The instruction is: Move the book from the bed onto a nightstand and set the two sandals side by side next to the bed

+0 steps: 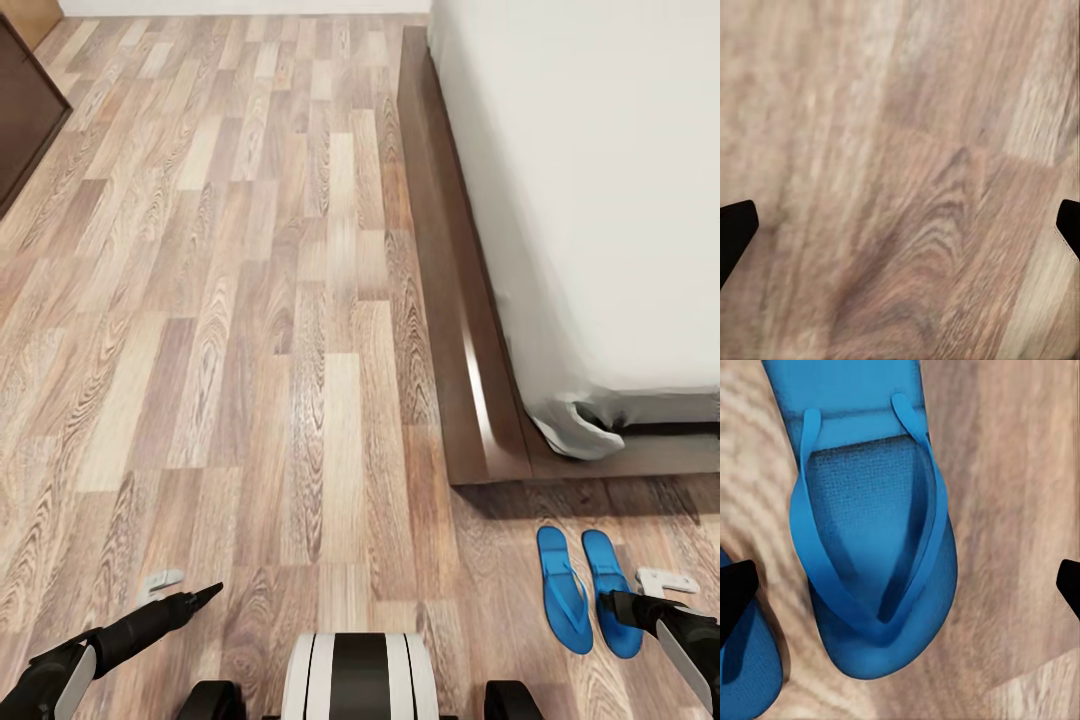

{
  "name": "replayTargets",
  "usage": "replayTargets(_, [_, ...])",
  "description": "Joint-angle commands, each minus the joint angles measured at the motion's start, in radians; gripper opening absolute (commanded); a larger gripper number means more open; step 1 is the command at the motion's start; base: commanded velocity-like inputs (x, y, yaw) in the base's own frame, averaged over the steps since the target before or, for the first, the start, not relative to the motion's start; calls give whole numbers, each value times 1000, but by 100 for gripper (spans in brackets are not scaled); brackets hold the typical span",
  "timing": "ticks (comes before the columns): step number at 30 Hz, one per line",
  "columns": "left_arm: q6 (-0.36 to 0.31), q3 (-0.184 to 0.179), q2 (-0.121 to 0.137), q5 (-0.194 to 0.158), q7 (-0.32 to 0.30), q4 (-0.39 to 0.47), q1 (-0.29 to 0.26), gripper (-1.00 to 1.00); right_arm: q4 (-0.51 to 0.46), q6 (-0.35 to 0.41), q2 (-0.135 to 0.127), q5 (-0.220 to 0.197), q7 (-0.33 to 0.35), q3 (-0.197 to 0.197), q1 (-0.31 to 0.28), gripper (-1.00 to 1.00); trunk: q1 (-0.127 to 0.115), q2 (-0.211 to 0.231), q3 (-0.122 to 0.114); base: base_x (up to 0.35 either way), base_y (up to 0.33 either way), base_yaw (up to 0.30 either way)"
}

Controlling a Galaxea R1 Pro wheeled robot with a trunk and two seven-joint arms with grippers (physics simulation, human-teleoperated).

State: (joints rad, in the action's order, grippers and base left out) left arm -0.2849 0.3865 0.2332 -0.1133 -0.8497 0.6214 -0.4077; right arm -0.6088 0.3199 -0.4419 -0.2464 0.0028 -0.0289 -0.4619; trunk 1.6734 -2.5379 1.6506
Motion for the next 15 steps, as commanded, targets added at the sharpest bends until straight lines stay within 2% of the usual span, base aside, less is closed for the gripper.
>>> replayTargets(1, [-10, 2, 0, -6, -3, 0, 0, 100, -2, 5, 0, -7, 0, -1, 0, 100, -1, 0, -3, 0, 0, 0])
replayTargets(12, [-11, -1, 0, -5, -3, 0, 0, 100, -3, 4, -1, -11, 4, 0, 0, 100, -5, 3, -46, 0, 0, 0])
replayTargets(15, [-11, -2, -1, -5, -3, -1, 0, 100, -4, 4, -1, -13, 30, 1, 0, 100, -7, 3, -58, 0, 0, 0])
